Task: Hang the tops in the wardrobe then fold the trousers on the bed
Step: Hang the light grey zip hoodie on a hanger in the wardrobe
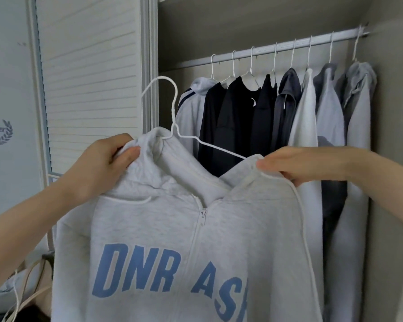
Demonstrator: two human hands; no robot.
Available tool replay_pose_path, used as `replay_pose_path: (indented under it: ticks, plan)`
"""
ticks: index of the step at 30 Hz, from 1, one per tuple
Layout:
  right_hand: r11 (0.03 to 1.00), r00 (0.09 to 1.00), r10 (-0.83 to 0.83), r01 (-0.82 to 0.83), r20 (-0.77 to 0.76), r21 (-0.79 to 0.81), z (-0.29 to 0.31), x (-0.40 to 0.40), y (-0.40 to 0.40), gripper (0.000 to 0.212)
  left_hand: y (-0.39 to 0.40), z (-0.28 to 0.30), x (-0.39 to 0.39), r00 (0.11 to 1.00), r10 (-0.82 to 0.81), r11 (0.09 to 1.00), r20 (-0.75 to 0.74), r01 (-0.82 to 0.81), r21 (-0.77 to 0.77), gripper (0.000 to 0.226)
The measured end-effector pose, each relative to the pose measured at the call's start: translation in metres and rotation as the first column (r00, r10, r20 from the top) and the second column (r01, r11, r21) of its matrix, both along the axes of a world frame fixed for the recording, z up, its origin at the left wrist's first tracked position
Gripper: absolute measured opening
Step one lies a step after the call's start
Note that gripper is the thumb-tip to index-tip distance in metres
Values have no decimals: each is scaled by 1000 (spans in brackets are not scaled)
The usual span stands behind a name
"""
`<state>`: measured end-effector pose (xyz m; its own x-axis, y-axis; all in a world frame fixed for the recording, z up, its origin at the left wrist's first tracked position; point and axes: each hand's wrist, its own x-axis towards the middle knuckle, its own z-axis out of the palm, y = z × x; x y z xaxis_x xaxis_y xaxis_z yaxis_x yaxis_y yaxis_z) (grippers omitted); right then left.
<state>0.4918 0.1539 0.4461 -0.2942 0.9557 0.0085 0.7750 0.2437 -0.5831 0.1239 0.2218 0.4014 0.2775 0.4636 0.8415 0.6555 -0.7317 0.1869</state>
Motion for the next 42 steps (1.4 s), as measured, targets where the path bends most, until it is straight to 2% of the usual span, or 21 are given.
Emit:
replay_pose_path:
  ticks: [2, 4, 8, 11, 14, 16, 18, 21, 23, 25, 26, 27, 29, 30, 32, 33, 35, 36, 37, 39, 42]
  plan:
    - [963, 996, -81, 71, 29, 260, -13, -17, 7, 45, 1, -2, 6, 1000, -2, 1000, -3, 2, -19, 33]
    - [895, 997, -51, 70, -56, 440, -24, -33, 13, 42, 1, -2, 16, 999, -12, 1000, -42, 11, -20, 37]
    - [807, 981, 93, 27, -171, 590, -30, -54, 19, 39, -2, 7, 36, 988, 0, 999, -156, 6, 36, 51]
    - [780, 974, 110, 37, -196, 625, -33, -44, 20, 42, -4, 17, 29, 988, -20, 996, -156, 7, -84, 63]
    - [764, 988, 121, -33, -93, 644, -36, -26, 18, 43, -1, 26, 5, 983, 44, 972, -178, -83, -218, 82]
    - [804, 992, 127, -101, -4, 586, -34, -22, 15, 43, -3, 31, -3, 984, 32, 958, -174, -80, -277, 69]
    - [840, 987, 144, -158, 67, 519, -31, -21, 11, 43, -3, 41, -6, 996, -11, 930, -91, -24, -367, 58]
    - [865, 973, 193, -228, 123, 446, -27, -22, 3, 43, -3, 57, -11, 995, -45, 870, -91, -6, -494, 61]
    - [870, 962, 241, -271, 124, 411, -23, -24, -3, 44, 2, 58, -9, 992, -26, 853, -126, -43, -521, 57]
    - [850, 973, 227, -223, 50, 477, -18, -26, -7, 46, 5, 56, 3, 983, -20, 854, -182, -78, -515, 46]
    - [822, 982, 190, -150, -17, 550, -16, -25, -6, 46, 5, 52, 11, 980, -46, 860, -192, -59, -507, 42]
    - [787, 986, 148, -68, -81, 613, -14, -23, -3, 47, 1, 48, 20, 982, -107, 855, -154, 12, -518, 48]
    - [741, 982, 86, 49, -167, 670, -11, -18, 5, 48, -5, 39, 30, 969, -241, 774, -50, 161, -612, 59]
    - [731, 980, 62, 84, -188, 677, -11, -14, 9, 48, -6, 35, 32, 955, -293, 734, -47, 194, -651, 55]
    - [728, 983, 32, 101, -181, 678, -10, -8, 11, 49, -7, 29, 33, 931, -351, 731, -98, 207, -651, 41]
    - [735, 989, 25, 81, -147, 674, -10, -7, 10, 48, -8, 28, 33, 927, -353, 742, -124, 197, -641, 46]
    - [754, 997, 25, 27, -69, 656, -10, -7, 7, 47, -4, 31, 30, 945, -262, 758, -195, 77, -647, 82]
    - [769, 998, 30, 10, -52, 639, -11, -7, 7, 45, -4, 34, 29, 952, -190, 737, -241, -24, -676, 96]
    - [781, 998, 34, 3, -47, 625, -12, -6, 7, 44, -5, 36, 29, 948, -129, 712, -291, -116, -692, 101]
    - [790, 998, 22, 23, -65, 613, -15, -6, 10, 44, -6, 38, 32, 950, -74, 723, -304, -159, -672, 91]
    - [758, 992, -8, 89, -127, 646, -17, -13, 13, 45, 0, 26, 42, 977, -69, 871, -204, -41, -490, 56]
